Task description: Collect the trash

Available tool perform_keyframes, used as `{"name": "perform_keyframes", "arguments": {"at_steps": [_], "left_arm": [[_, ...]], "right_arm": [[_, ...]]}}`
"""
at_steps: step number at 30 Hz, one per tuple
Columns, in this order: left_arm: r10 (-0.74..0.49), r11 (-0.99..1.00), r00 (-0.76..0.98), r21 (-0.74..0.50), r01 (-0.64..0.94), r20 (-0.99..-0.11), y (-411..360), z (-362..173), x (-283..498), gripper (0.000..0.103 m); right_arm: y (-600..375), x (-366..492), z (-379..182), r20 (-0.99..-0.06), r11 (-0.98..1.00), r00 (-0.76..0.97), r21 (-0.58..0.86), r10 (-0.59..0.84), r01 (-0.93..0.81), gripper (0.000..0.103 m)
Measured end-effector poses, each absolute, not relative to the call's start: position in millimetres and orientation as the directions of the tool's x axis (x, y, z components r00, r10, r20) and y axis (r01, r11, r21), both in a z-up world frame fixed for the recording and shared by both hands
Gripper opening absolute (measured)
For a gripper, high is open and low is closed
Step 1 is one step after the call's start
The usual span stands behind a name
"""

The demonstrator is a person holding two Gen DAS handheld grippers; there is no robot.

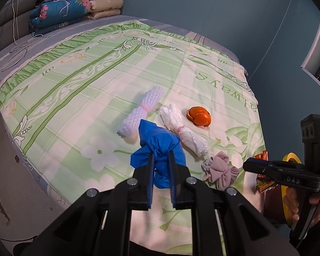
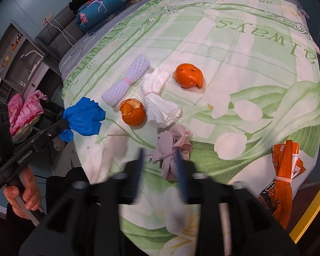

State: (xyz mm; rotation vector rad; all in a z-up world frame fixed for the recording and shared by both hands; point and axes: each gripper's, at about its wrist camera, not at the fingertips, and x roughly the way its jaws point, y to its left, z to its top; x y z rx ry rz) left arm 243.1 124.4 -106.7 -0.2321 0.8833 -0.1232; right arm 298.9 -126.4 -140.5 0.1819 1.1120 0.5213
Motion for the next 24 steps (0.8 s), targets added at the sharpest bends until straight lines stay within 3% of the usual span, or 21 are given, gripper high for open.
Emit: {"name": "perform_keyframes", "arguments": {"at_steps": [9,11,13,16,24], "left_arm": [[-0.209,0.964,0.622,-0.266,0.001,-0.755,125.7,-113.7,247.8,0.011],[-0.211,0.963,0.620,-0.268,0.001,-0.756,125.3,-114.9,247.7,0.011],[-0.215,0.963,0.620,-0.271,0.005,-0.755,124.4,-115.1,247.2,0.011],[-0.218,0.963,0.622,-0.268,0.014,-0.752,122.6,-114.0,244.9,0.011],[-0.266,0.955,0.637,-0.286,0.073,-0.724,102.8,-97.8,239.0,0.011]], "right_arm": [[-99.8,307.6,-180.7,-0.885,0.908,0.297,0.258,0.359,-0.329,0.048],[-91.8,308.8,-192.3,-0.902,0.916,0.284,0.225,0.324,-0.332,0.036],[-88.0,308.0,-196.8,-0.910,0.922,0.293,0.190,0.294,-0.336,0.030],[-91.2,303.4,-189.6,-0.898,0.923,0.325,0.185,0.298,-0.337,0.025],[-126.2,270.5,-134.8,-0.830,0.915,0.428,0.217,0.356,-0.341,0.024]]}}
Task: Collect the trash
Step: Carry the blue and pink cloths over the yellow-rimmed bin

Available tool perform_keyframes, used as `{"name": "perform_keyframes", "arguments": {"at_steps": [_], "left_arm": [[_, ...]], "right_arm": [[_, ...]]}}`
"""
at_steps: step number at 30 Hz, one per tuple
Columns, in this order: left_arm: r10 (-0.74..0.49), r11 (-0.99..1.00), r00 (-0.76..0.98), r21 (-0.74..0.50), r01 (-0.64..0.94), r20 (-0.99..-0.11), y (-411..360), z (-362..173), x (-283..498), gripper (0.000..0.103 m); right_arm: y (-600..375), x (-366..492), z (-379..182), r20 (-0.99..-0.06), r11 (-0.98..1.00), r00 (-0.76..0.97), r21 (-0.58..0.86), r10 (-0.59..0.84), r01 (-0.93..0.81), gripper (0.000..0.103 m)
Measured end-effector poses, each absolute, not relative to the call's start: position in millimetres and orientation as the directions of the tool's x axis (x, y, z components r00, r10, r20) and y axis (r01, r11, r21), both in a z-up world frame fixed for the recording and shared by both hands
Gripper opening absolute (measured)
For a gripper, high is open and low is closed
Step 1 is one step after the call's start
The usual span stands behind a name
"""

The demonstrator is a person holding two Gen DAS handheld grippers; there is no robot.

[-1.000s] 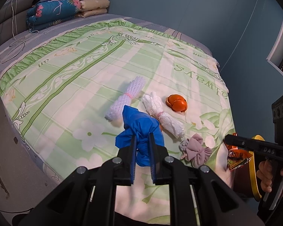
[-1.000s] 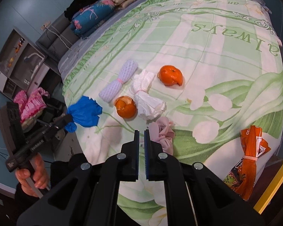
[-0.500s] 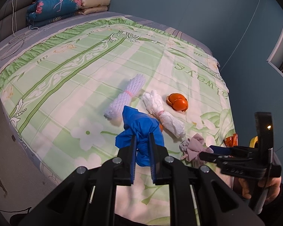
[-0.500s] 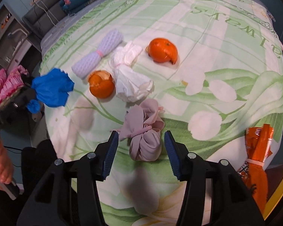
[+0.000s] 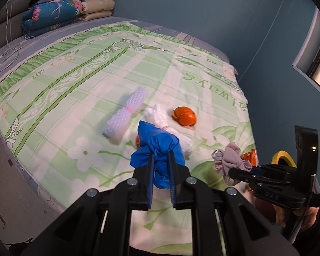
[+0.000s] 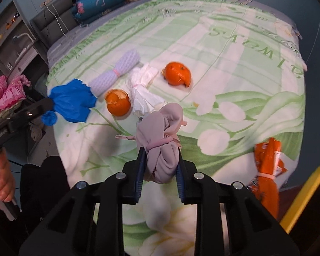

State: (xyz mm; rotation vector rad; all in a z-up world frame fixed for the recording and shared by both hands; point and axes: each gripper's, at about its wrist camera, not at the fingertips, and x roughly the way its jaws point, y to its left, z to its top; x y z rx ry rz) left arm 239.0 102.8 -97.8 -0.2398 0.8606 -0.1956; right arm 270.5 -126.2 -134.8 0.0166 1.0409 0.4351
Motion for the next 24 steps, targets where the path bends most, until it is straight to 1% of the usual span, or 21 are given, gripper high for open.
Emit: {"name": "perform_keyframes", "arguments": {"at_steps": [6,10,17,24], "left_arm": [[-0.321,0.945,0.655,-0.273,0.177,-0.684,60.4,-70.2,232.6,0.011],[-0.372,0.928,0.660,-0.277,0.250,-0.652,26.0,-48.9,227.9,0.011],[-0.429,0.901,0.667,-0.242,0.359,-0.609,-34.5,-13.4,216.0,0.011],[-0.472,0.867,0.647,-0.184,0.462,-0.599,-97.5,6.4,205.2,0.011]], "right_arm": [[-167.5,234.1,-85.8,-0.757,0.907,0.514,0.255,0.402,-0.334,0.024],[-198.9,213.4,-54.8,-0.706,0.916,0.588,0.257,0.395,-0.308,0.024],[-262.7,186.4,-20.8,-0.627,0.940,0.703,0.270,0.336,-0.209,0.024],[-324.8,162.7,-5.5,-0.566,0.952,0.785,0.288,0.254,-0.101,0.025]]}}
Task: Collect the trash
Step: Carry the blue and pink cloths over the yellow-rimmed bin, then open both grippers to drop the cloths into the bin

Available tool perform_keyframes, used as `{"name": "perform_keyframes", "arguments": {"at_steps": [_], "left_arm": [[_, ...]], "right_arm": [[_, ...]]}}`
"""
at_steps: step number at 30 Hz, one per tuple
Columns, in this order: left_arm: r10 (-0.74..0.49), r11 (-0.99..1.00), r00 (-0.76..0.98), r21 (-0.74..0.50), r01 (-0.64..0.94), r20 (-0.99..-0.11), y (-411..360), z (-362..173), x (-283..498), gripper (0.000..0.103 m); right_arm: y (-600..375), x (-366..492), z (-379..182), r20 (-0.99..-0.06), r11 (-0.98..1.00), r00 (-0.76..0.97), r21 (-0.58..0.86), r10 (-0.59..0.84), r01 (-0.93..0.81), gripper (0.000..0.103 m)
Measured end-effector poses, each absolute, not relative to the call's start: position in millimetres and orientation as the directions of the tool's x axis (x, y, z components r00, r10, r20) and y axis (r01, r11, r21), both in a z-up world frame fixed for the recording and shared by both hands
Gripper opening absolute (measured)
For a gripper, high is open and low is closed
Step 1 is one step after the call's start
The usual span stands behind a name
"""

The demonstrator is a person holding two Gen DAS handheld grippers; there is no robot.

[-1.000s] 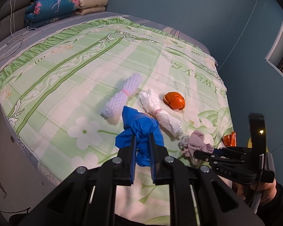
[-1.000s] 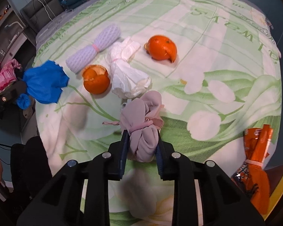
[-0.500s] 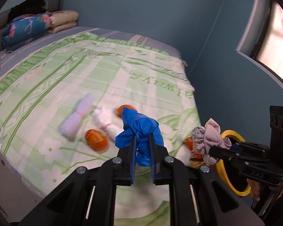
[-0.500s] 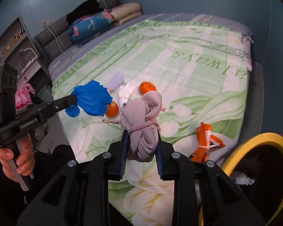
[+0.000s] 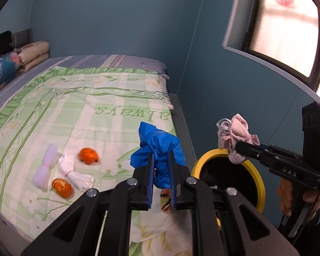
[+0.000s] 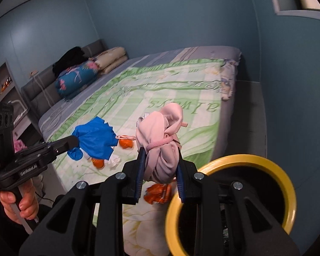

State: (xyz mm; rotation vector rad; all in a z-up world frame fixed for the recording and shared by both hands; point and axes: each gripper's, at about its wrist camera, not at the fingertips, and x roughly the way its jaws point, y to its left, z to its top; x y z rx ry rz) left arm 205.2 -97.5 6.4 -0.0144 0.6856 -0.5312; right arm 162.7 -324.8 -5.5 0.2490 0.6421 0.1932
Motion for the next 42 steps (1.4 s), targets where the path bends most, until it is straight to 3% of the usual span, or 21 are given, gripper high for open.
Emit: {"name": "perform_keyframes", "arguments": {"at_steps": [9,35,36,38,40,42], "left_arm": [[-0.516,0.813,0.568,-0.158,0.560,-0.641,-171.3,-6.9,209.7,0.011],[-0.545,0.734,0.379,-0.208,0.646,-0.748,-243.3,-77.7,204.4,0.012],[-0.551,0.729,0.373,-0.213,0.651,-0.746,-243.1,-77.6,203.7,0.013],[-0.578,0.713,0.357,-0.241,0.659,-0.734,-240.1,-76.0,203.6,0.032],[-0.590,0.716,0.373,-0.249,0.653,-0.716,-234.0,-73.5,202.5,0.044],[-0.594,0.721,0.384,-0.256,0.644,-0.707,-226.4,-71.3,203.9,0.045]], "right_arm": [[-377.6,153.8,-15.4,-0.579,0.956,0.806,0.288,0.126,0.058,0.025],[-431.4,168.9,-76.8,-0.691,0.914,0.718,0.342,0.085,0.220,0.028],[-431.1,169.3,-77.8,-0.695,0.915,0.714,0.338,0.084,0.221,0.030],[-431.8,170.7,-77.5,-0.695,0.911,0.714,0.344,0.086,0.225,0.038],[-435.0,169.0,-76.4,-0.689,0.906,0.720,0.352,0.082,0.234,0.045],[-438.4,167.4,-74.7,-0.686,0.902,0.724,0.354,0.070,0.249,0.046]]}}
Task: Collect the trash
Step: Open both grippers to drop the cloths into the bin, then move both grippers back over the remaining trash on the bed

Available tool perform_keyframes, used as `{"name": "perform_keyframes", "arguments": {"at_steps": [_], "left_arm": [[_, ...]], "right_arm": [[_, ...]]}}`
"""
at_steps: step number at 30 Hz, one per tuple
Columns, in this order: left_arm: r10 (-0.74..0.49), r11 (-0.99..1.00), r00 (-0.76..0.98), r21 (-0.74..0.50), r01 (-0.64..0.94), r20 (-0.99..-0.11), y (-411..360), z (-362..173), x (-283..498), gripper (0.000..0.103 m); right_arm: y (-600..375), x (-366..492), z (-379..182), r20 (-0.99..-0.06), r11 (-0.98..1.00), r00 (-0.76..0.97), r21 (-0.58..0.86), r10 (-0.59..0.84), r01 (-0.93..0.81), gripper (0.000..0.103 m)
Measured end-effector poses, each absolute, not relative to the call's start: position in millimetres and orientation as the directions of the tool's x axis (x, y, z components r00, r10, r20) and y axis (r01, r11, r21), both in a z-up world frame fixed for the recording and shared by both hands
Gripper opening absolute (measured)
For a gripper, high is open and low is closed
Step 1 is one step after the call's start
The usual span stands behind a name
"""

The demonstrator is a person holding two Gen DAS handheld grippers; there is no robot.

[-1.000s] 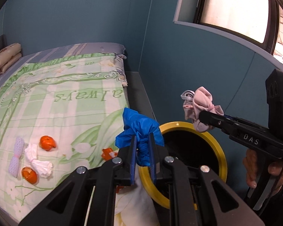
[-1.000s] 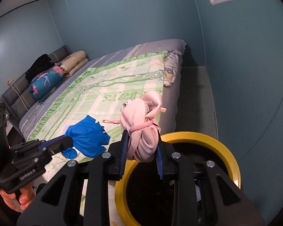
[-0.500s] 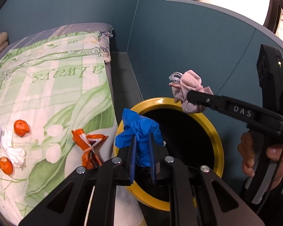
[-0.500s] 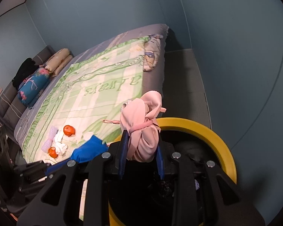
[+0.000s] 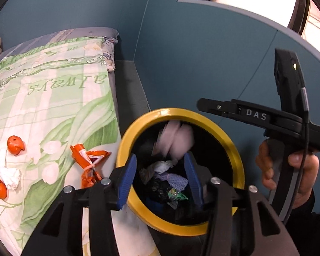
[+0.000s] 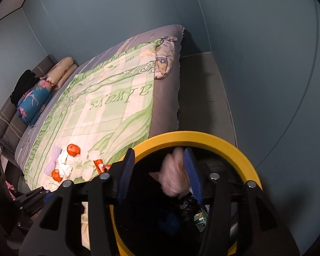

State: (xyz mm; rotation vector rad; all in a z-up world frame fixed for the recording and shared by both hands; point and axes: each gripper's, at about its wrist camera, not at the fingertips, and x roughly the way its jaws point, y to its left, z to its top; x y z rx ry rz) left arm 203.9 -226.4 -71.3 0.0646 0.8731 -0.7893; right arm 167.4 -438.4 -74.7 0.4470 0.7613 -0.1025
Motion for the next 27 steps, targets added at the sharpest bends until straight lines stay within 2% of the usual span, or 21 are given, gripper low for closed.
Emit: {"name": "perform_keyframes", "arguments": {"at_steps": [7,14,27], "left_arm": [[-0.547,0.783,0.444,-0.246,0.571,-0.710,-190.8,-69.6,217.8,0.050],[-0.490,0.844,0.535,-0.220,0.490,-0.688,-148.2,-60.4,231.1,0.063],[-0.385,0.920,0.639,-0.218,0.326,-0.666,-53.4,-53.2,246.7,0.067]], "right_arm": [[-439.1,162.6,-65.4,-0.645,0.894,0.758,0.390,0.093,0.222,0.050],[-412.4,172.2,-49.1,-0.598,0.912,0.785,0.394,0.164,0.110,0.055],[-324.8,209.3,-19.1,-0.564,0.928,0.769,0.359,0.300,-0.099,0.056]]}}
